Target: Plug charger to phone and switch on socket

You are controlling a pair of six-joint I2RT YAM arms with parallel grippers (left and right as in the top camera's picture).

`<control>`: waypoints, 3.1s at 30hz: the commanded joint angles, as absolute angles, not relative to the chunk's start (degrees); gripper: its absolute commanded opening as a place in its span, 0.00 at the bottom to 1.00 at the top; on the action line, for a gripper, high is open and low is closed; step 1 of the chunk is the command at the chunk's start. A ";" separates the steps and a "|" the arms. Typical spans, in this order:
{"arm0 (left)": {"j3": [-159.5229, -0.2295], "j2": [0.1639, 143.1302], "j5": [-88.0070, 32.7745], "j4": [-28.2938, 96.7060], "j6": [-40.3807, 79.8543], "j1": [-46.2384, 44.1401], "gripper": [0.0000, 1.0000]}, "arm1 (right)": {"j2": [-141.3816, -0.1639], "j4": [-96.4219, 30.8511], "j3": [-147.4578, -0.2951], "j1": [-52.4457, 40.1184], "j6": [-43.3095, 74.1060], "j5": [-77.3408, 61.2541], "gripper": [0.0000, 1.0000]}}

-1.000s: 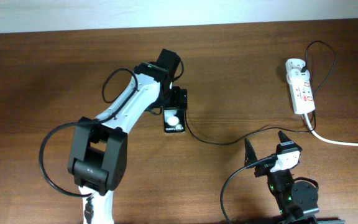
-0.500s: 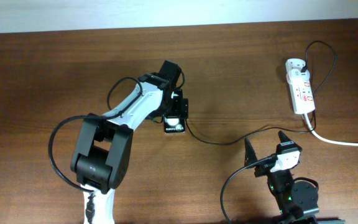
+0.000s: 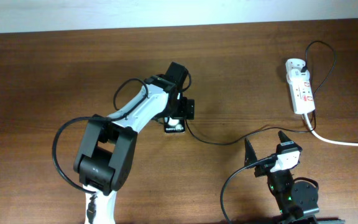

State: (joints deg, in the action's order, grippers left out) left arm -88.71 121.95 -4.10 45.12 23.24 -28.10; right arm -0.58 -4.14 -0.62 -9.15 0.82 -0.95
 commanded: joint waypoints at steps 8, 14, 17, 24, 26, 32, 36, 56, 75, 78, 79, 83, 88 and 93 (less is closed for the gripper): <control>-88.20 122.89 -7.18 44.80 24.71 -23.86 0.99 | -0.21 -4.29 -0.32 -8.97 0.43 -1.28 0.99; -88.20 123.11 -6.24 44.12 24.58 -23.90 0.99 | -0.21 -4.29 -0.32 -8.97 0.43 -1.28 0.99; -88.20 124.81 -6.33 44.14 24.60 -23.90 0.99 | -0.21 -4.29 -0.32 -8.97 0.43 -1.28 0.99; -88.20 126.02 -7.40 43.51 24.77 -24.47 0.99 | -0.21 -4.29 -0.32 -8.97 0.43 -1.28 0.99; -88.20 126.02 -7.16 43.51 24.77 -25.58 0.99 | -0.21 -4.29 -0.32 -8.97 0.43 -1.28 0.99; -88.20 126.02 4.27 44.66 26.28 -30.28 0.99 | -0.21 -4.29 -0.32 -8.97 0.43 -1.28 0.99; -88.20 126.06 4.36 44.64 26.30 -30.65 0.99 | -0.21 -4.29 -0.32 -8.97 0.43 -1.28 0.99; -88.14 131.52 4.64 46.17 26.24 -29.78 0.84 | -0.21 -4.29 -0.32 -8.97 0.43 -1.28 0.99; -105.27 129.19 5.89 58.02 26.04 -22.13 0.54 | -0.21 -4.29 -0.32 -8.97 0.43 -1.28 0.99; -107.61 129.19 5.87 57.93 26.06 -19.70 0.56 | -0.21 -4.29 -0.32 -8.97 0.43 -1.28 0.99; -108.09 129.19 5.87 57.87 26.04 -18.87 0.56 | -0.21 -4.29 -0.32 -8.97 0.43 -1.28 0.99; -109.10 129.19 5.85 56.45 26.04 -15.44 0.58 | -0.21 -4.29 -0.32 -8.97 0.43 -1.28 0.99; -109.10 129.19 5.87 49.84 26.00 -12.53 0.59 | -0.21 -4.29 -0.32 -8.97 0.43 -1.28 0.99; -109.10 129.19 5.85 46.06 25.61 -10.81 0.61 | -0.21 -4.29 -0.32 -8.97 0.43 -1.28 0.99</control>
